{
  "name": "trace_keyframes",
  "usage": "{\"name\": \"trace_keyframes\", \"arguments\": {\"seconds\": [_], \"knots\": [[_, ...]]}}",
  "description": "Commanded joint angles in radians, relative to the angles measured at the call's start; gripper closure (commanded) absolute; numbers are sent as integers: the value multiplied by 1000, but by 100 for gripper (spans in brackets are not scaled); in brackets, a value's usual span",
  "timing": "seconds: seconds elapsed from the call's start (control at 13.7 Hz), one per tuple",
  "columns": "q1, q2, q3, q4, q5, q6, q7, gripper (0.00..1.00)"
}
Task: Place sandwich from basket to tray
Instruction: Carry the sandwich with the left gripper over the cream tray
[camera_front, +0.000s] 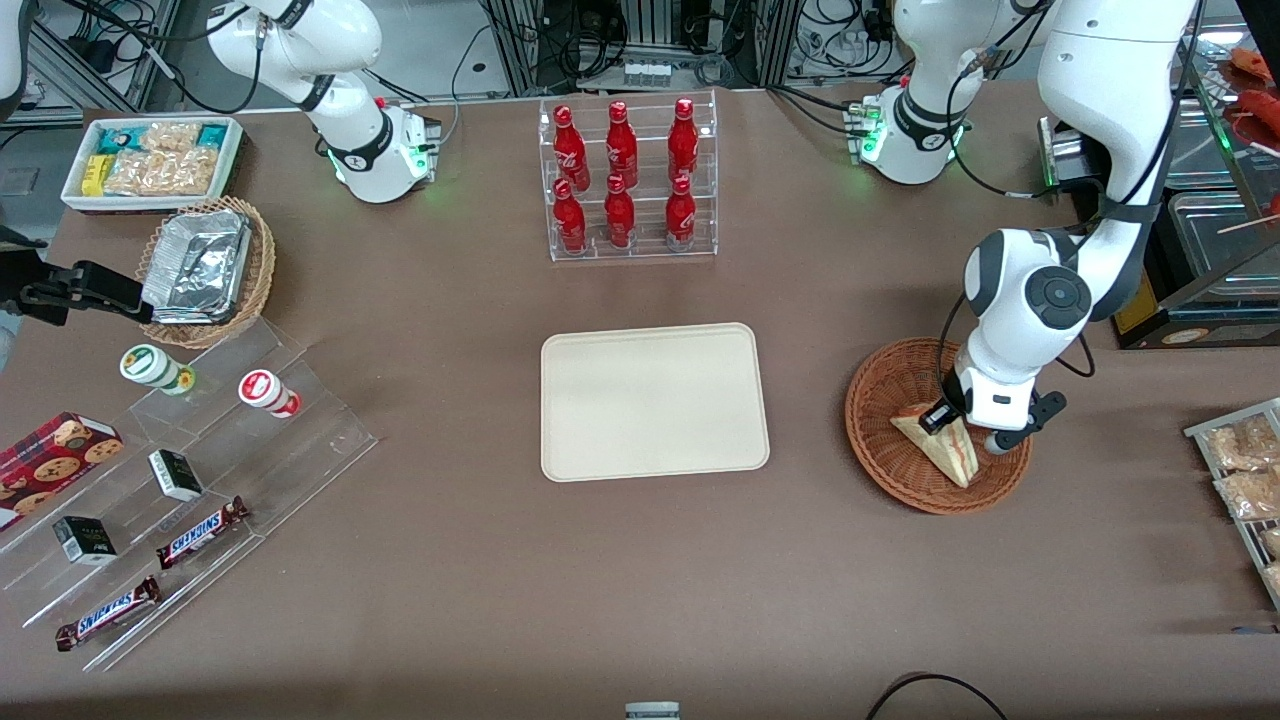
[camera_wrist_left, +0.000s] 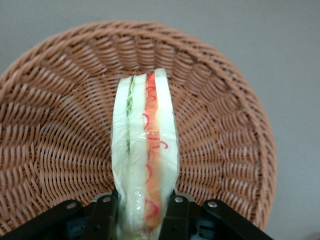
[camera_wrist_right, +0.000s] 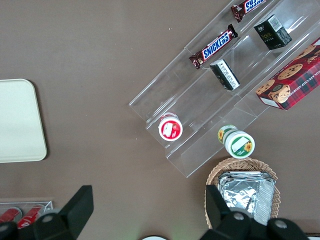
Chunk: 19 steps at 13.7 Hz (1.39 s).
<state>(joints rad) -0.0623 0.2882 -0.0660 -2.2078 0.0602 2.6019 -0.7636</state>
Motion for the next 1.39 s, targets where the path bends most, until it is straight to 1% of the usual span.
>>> {"name": "trace_keyframes", "arguments": {"seconds": [0.0,0.15,0.22,0.29,0.37,0.44,0.59,0.88,1.02,1.1,1.17,1.32], "knots": [[-7,-58,0,118,23,-238,-8,100],[-23,-66,-14,274,27,-466,-9,100],[-60,-58,-21,349,27,-552,-17,100],[-100,-43,-21,408,26,-612,-23,100],[-147,-34,-23,445,24,-635,-10,100],[-200,-15,-23,471,20,-632,-14,100],[-308,61,-21,563,15,-635,-34,100],[-488,247,-20,753,29,-632,-164,100],[-546,316,-18,821,29,-631,-209,100],[-576,343,-20,845,45,-623,-212,100],[-608,373,-20,862,64,-609,-214,100],[-657,414,-18,869,73,-556,-215,100]]}}
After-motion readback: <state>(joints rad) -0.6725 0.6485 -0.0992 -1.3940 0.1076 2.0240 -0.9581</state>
